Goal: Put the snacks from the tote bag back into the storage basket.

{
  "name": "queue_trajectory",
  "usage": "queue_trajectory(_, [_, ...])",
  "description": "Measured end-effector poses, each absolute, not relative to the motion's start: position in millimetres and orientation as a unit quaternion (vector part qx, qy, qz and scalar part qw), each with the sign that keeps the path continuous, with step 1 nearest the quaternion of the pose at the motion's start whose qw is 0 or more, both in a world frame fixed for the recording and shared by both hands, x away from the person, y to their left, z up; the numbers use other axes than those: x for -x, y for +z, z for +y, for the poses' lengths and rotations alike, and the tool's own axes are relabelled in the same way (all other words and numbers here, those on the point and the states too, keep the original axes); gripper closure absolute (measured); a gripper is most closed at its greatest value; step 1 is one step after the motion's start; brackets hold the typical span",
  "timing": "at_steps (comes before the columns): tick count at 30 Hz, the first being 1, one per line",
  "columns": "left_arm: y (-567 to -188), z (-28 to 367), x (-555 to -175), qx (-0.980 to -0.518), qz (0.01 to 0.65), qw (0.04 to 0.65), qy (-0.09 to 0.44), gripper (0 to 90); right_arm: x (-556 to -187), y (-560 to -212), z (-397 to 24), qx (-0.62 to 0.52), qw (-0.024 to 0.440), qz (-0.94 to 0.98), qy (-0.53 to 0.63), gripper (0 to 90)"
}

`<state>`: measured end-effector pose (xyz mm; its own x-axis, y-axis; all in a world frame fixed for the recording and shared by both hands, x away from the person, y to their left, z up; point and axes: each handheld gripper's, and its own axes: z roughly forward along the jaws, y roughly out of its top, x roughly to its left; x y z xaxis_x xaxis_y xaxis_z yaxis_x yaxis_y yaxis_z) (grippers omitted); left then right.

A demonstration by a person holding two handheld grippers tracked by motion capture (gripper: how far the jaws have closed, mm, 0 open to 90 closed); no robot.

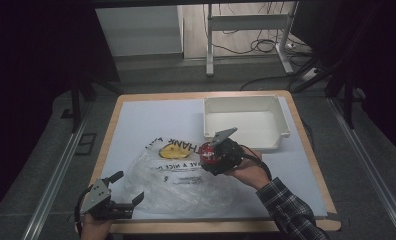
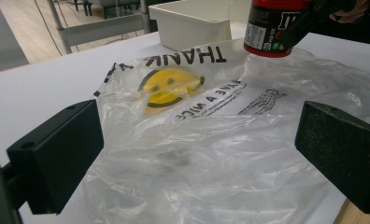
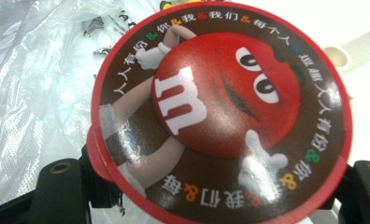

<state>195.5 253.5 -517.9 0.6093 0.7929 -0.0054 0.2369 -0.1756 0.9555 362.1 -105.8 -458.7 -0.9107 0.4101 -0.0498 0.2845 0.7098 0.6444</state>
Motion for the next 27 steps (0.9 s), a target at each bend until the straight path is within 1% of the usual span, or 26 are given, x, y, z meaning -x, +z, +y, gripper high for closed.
queue_trajectory(27, [-518.1, 253.3, -195.8, -0.722, 0.357, 0.532, 0.261, 1.1, -375.2, -447.7, -138.8, -0.199, 0.108, 0.915, 0.335, 25.8])
